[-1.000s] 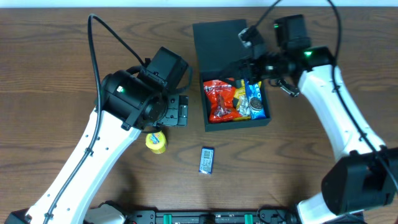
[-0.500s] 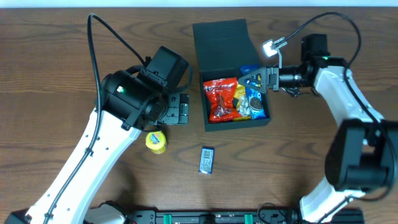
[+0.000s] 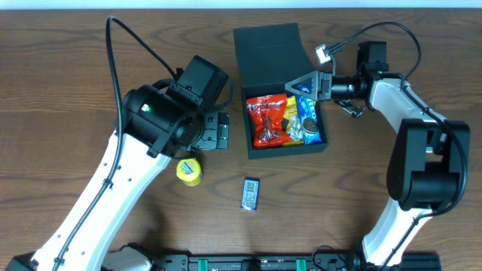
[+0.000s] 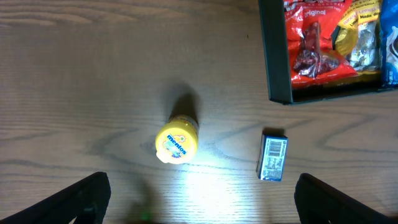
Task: Pack container
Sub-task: 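Raise the right gripper and withdraw it right of the box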
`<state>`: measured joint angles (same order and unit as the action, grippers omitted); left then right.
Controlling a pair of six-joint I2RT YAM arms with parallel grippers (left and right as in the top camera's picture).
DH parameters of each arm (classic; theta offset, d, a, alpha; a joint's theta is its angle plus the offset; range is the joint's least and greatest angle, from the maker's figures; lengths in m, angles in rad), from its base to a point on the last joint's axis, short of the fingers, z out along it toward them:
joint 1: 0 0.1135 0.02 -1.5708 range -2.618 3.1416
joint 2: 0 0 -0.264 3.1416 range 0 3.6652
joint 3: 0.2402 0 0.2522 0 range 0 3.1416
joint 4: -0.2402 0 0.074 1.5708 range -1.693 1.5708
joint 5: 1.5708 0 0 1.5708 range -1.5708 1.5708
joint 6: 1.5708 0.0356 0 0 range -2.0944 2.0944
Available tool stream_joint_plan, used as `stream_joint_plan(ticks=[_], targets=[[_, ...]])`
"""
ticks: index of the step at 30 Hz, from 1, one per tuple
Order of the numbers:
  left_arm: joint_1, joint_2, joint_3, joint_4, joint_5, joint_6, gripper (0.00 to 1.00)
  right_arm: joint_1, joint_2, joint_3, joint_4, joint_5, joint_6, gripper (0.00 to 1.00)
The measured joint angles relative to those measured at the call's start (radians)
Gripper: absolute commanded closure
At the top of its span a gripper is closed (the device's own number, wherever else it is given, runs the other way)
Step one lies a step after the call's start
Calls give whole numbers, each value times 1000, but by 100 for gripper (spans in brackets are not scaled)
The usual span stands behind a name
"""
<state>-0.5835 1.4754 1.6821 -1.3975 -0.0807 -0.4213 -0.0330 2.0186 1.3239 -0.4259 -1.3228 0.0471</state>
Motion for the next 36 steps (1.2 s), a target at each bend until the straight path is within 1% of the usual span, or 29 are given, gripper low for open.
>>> stream_joint_plan(ticks=[6, 12, 19, 26, 28, 32, 36], targets=[[0, 0, 0, 0, 0, 0, 5, 0, 0, 0, -6, 41, 66, 1], [0, 0, 0, 0, 0, 0, 5, 0, 0, 1, -85, 105, 112, 1], [0, 0, 0, 0, 0, 0, 5, 4, -5, 2, -83, 135, 125, 1], [0, 0, 0, 0, 0, 4, 5, 3, -20, 2, -40, 133, 133, 1], [0, 0, 0, 0, 0, 4, 5, 3, -50, 2, -40, 146, 133, 1], [0, 0, 0, 0, 0, 4, 5, 3, -179, 2, -46, 197, 132, 1], [0, 0, 0, -3, -3, 7, 5, 3, -356, 3, -133, 303, 119, 1]])
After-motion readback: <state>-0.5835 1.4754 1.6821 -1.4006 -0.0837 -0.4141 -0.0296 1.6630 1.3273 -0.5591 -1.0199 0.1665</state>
